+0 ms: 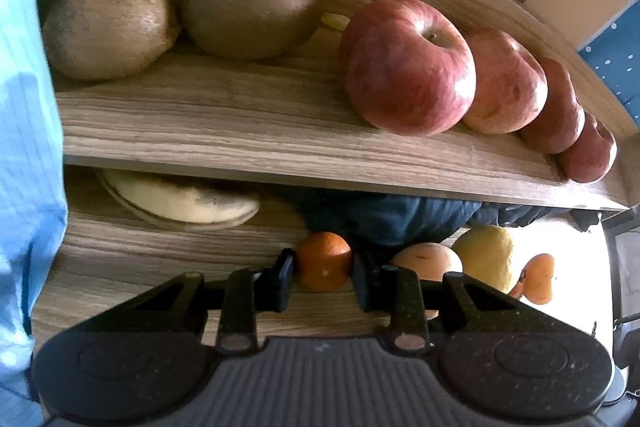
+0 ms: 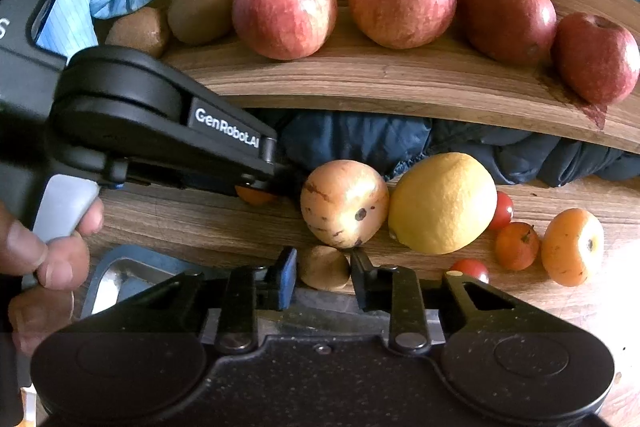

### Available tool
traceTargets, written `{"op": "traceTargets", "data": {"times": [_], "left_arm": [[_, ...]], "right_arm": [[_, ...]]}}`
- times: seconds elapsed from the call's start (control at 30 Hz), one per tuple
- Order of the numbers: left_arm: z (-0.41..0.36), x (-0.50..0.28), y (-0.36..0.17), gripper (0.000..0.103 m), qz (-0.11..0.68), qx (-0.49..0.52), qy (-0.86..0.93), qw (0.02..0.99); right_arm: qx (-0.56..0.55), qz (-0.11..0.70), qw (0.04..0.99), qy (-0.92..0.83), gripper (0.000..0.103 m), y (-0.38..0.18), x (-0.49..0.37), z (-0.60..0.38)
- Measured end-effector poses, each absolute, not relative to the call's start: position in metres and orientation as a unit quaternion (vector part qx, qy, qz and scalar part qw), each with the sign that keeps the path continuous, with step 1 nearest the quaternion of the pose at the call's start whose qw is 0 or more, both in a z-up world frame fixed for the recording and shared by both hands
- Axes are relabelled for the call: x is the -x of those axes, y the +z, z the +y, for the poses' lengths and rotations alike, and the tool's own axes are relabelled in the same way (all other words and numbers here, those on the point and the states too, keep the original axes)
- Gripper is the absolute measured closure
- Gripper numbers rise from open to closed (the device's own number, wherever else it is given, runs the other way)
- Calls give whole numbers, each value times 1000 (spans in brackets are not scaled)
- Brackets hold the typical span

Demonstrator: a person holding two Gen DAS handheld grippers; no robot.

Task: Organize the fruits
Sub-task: 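Close left gripper on an orange mandarin while right gripper grasps another small brown fruit, then lift the mandarin with left gripper toward the tray while right gripper carries the brown fruit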

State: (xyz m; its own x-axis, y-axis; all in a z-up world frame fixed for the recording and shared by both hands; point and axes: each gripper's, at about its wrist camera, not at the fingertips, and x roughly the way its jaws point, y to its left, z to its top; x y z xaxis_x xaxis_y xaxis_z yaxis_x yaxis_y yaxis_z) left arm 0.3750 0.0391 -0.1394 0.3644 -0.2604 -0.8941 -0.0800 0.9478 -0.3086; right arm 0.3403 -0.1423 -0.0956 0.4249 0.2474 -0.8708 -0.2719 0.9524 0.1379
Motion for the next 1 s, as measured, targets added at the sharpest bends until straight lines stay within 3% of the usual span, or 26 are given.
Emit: {"op": "traceTargets", "data": {"times": [1.0], "left_arm": [[15, -306, -108, 70, 546, 139, -64, 824]], "right_arm": [[5, 484, 859, 163, 72, -62, -270, -175]]}}
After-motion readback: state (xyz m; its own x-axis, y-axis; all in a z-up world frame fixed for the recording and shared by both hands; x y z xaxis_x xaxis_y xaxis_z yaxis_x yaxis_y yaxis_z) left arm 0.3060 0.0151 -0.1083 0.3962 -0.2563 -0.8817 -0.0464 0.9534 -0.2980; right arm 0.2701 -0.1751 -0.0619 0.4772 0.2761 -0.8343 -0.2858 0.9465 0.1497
